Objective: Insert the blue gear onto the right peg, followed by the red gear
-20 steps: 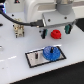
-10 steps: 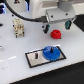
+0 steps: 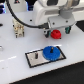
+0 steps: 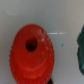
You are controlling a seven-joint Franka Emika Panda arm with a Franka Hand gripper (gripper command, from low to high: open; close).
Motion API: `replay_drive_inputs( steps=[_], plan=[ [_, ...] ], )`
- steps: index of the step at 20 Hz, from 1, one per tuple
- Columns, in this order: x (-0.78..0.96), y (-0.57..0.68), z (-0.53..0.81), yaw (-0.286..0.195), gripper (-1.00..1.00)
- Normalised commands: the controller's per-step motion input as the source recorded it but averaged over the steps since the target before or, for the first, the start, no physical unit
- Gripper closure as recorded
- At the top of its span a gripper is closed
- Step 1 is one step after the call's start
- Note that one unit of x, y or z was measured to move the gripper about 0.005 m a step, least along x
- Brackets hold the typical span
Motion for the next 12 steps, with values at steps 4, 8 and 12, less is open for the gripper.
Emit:
replay_drive_inputs(
  steps=[4,8,12],
  plan=[
    [-0.24,0.07,-0.32,0.0,-1.0],
    [-0.27,0.04,-0.26,0.0,1.0],
    [-0.23,0.0,-0.18,0.0,1.0]
  ],
)
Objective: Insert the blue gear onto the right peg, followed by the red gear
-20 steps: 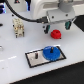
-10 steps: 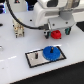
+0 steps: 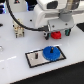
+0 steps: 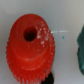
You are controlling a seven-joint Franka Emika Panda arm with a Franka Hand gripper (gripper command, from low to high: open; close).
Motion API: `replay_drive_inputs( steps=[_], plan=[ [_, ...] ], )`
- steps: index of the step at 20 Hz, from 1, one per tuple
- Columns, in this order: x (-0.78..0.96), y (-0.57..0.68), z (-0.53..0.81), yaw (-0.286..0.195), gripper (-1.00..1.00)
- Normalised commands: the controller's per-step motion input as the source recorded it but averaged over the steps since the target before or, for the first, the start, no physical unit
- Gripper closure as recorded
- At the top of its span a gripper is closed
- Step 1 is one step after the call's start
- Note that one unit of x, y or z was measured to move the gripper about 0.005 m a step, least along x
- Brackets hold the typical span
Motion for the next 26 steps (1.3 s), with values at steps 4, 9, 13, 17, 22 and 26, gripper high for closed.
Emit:
replay_drive_inputs(
  steps=[4,9,13,17,22,26],
  plan=[
    [0.01,0.01,0.0,0.0,1.0],
    [0.03,0.01,0.01,0.0,1.0],
    [-0.21,0.03,-0.11,0.0,1.0],
    [-0.05,0.02,0.08,0.0,1.0],
    [0.11,0.01,0.43,0.0,1.0],
    [0.38,-0.02,0.61,0.0,1.0]
  ],
)
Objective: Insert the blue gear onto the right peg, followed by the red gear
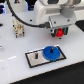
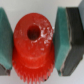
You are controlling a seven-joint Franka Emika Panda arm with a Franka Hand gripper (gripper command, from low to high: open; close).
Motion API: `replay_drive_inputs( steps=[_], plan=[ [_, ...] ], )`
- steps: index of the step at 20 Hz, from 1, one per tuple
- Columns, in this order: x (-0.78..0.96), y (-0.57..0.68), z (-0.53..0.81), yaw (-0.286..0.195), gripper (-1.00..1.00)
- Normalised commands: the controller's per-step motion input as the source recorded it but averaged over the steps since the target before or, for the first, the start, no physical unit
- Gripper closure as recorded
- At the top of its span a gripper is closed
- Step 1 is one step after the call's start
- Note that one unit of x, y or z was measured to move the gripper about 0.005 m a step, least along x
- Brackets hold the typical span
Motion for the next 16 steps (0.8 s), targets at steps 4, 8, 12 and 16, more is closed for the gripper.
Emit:
replay_drive_inputs(
  steps=[4,8,12,16],
  plan=[
    [0.55,-0.11,0.55,0.0,1.0],
    [0.59,-0.16,0.5,0.0,1.0],
    [0.63,-0.25,0.38,0.0,1.0],
    [0.62,-0.31,0.32,0.0,1.0]
  ],
)
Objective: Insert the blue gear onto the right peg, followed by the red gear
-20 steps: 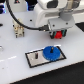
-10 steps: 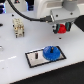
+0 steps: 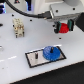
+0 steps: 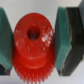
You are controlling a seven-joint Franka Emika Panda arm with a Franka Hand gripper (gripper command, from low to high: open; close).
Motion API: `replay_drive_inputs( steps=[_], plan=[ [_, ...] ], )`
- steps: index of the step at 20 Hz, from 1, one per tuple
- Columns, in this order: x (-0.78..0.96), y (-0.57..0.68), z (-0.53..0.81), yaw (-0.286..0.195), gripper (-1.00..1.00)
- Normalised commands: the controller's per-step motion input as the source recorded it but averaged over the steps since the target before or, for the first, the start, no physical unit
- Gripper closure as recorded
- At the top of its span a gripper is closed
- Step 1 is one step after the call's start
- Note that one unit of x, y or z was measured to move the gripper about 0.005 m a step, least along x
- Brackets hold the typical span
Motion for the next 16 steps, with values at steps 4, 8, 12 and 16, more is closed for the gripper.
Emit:
replay_drive_inputs(
  steps=[4,8,12,16],
  plan=[
    [0.66,-0.34,0.31,0.0,1.0],
    [0.7,-0.27,0.29,0.0,1.0],
    [0.74,-0.25,0.21,0.0,1.0],
    [0.7,-0.19,0.14,0.0,1.0]
  ],
)
